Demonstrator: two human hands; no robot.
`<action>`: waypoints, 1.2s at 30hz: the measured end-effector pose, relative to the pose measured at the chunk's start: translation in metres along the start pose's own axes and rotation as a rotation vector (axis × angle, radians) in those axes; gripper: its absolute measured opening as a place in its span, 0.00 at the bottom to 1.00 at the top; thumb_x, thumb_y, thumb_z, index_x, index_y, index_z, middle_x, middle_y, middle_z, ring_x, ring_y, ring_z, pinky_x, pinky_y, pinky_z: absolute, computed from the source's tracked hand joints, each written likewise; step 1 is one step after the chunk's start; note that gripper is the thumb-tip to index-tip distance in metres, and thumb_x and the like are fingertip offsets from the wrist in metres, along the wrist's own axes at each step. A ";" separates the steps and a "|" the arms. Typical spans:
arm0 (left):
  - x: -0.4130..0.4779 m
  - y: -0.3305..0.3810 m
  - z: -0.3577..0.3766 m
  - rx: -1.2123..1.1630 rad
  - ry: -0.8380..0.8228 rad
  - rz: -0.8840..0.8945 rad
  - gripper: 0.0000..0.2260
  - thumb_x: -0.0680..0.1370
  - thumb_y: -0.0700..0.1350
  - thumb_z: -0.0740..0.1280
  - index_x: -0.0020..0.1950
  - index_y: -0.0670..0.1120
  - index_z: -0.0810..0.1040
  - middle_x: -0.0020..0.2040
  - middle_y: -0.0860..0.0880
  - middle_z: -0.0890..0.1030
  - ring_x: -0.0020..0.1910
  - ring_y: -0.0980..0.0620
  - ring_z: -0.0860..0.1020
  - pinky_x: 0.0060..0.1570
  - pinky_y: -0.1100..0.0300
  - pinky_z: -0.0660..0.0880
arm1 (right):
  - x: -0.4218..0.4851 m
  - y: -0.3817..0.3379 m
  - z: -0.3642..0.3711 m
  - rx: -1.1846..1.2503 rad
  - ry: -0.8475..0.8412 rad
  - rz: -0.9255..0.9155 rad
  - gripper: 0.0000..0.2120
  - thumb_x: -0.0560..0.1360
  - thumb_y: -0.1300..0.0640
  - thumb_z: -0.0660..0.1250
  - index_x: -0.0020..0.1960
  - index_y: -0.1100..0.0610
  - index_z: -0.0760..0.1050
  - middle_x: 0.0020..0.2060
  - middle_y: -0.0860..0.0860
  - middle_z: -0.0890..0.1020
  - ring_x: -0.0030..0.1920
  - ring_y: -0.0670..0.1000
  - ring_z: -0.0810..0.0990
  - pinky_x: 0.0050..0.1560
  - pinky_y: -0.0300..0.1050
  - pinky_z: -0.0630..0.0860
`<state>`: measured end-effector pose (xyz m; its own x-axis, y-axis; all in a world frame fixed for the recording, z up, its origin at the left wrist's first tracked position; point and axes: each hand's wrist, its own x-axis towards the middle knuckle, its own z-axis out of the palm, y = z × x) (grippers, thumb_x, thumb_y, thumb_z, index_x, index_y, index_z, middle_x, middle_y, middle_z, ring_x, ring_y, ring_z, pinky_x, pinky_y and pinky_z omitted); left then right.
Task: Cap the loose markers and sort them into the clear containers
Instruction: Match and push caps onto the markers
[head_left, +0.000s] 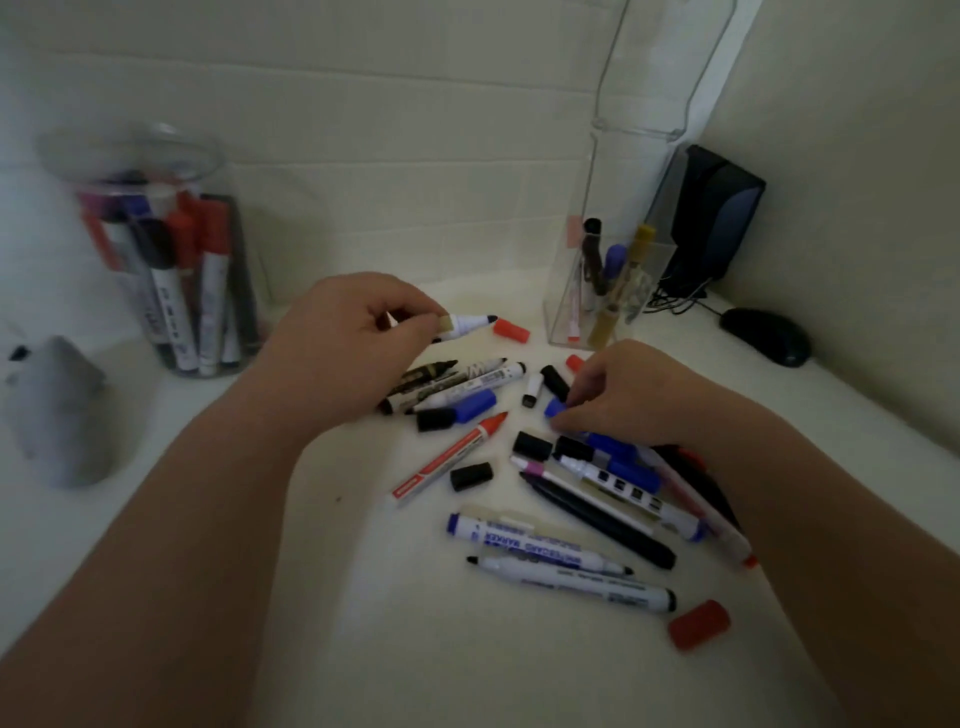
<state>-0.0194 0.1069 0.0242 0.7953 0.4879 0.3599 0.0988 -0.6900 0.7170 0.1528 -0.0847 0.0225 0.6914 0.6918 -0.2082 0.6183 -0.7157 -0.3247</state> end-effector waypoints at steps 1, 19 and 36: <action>0.000 -0.001 -0.004 0.003 -0.018 -0.013 0.07 0.78 0.48 0.68 0.46 0.58 0.84 0.38 0.58 0.81 0.34 0.58 0.76 0.34 0.64 0.68 | -0.002 0.000 -0.001 -0.003 0.006 -0.007 0.11 0.70 0.43 0.76 0.44 0.49 0.83 0.39 0.43 0.80 0.41 0.42 0.78 0.37 0.37 0.70; -0.002 0.001 0.008 0.017 0.029 0.036 0.04 0.76 0.56 0.68 0.44 0.60 0.82 0.39 0.59 0.80 0.39 0.62 0.77 0.37 0.62 0.69 | -0.038 -0.006 -0.008 0.116 0.052 -0.277 0.01 0.76 0.49 0.71 0.46 0.44 0.82 0.31 0.45 0.80 0.30 0.42 0.75 0.33 0.34 0.73; 0.004 -0.010 0.008 0.028 0.025 0.019 0.05 0.79 0.56 0.68 0.51 0.57 0.80 0.44 0.58 0.77 0.43 0.67 0.73 0.38 0.74 0.66 | 0.017 -0.075 0.002 -0.322 -0.045 -0.311 0.08 0.73 0.50 0.71 0.52 0.50 0.80 0.39 0.44 0.76 0.40 0.43 0.75 0.38 0.38 0.70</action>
<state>-0.0125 0.1114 0.0131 0.7820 0.4873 0.3887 0.1004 -0.7139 0.6930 0.1177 -0.0192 0.0416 0.4418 0.8771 -0.1882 0.8839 -0.4615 -0.0760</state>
